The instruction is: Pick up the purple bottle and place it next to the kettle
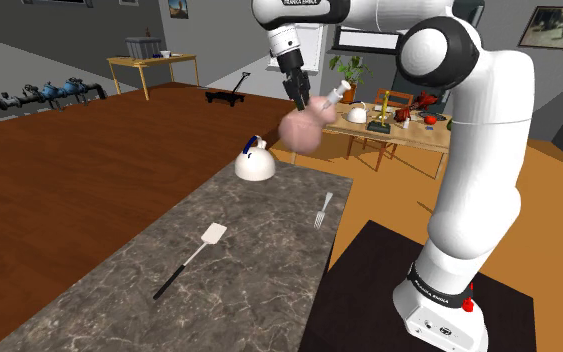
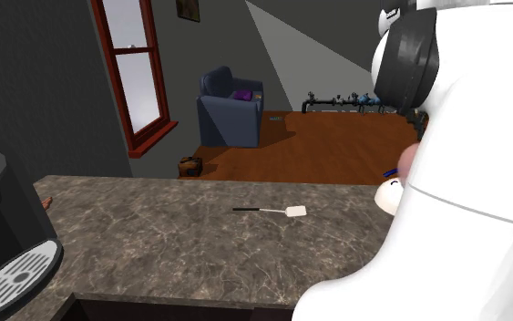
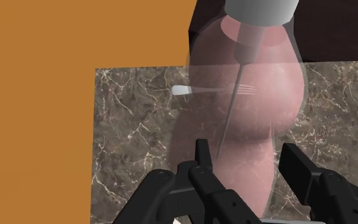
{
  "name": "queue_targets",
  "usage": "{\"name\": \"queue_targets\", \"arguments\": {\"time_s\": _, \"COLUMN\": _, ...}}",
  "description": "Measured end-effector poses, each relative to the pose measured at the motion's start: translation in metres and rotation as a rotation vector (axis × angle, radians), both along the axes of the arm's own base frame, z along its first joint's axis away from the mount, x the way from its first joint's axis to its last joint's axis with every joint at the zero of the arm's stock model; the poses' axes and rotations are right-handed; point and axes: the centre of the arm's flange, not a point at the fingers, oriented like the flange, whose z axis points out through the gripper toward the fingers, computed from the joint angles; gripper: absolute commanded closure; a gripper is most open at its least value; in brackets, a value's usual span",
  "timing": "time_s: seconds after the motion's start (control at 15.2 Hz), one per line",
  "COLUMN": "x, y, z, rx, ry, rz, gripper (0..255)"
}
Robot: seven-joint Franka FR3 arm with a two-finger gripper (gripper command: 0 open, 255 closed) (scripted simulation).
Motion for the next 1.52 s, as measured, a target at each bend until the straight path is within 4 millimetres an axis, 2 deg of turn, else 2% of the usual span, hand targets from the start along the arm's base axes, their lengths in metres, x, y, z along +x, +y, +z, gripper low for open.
{"name": "queue_targets", "arguments": {"time_s": 1.52, "x": -0.001, "y": -0.001, "z": -0.12, "rx": 0.0, "ry": 0.0, "rz": 0.0, "gripper": 255}}
